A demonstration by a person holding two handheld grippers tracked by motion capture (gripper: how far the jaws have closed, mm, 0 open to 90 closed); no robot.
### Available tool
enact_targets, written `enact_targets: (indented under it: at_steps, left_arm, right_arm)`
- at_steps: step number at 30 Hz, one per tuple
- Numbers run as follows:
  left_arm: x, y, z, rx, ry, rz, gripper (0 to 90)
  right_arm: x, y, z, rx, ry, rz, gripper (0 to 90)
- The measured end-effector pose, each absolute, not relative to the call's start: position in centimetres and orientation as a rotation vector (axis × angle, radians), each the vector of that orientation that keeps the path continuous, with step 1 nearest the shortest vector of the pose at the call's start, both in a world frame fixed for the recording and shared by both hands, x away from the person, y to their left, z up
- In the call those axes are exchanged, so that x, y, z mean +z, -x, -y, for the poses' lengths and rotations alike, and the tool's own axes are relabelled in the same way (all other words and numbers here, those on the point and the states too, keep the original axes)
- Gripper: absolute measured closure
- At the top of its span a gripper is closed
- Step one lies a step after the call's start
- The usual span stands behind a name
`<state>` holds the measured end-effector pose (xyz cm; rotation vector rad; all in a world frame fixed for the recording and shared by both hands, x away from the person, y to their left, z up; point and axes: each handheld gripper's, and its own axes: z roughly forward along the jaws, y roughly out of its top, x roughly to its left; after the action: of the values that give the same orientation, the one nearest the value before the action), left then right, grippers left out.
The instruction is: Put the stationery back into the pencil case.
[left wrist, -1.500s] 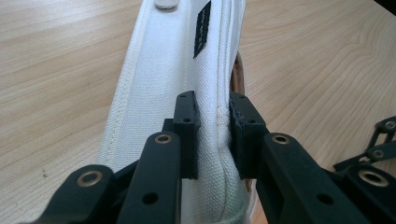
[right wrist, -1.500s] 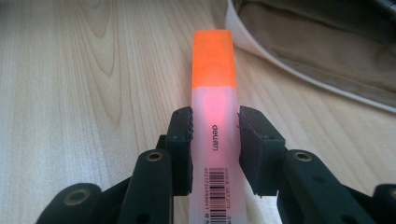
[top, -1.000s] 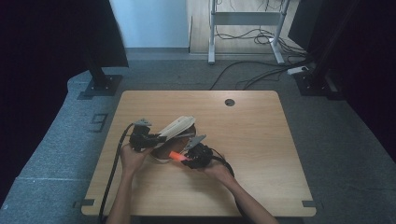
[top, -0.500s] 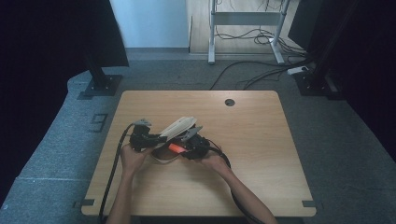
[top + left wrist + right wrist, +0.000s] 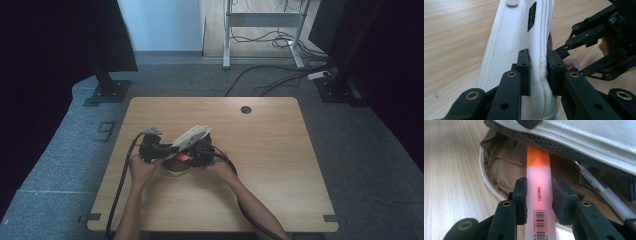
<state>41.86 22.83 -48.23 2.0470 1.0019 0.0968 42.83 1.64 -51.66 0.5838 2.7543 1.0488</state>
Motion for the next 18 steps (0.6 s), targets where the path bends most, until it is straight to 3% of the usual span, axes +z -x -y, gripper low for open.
enact_targets:
  at_steps: [11, 18]
  left_arm:
    - [-48.2, -41.9, -22.9, 0.095, -2.047, -1.001, 75.2]
    - [-48.3, -41.9, -22.9, 0.094, -2.046, -0.999, 75.2]
  right_arm:
    - [-52.6, -43.7, -3.2, 1.065, -0.599, -2.754, 64.0]
    - [-52.1, -43.2, -2.1, 1.095, -0.615, -2.734, 49.4]
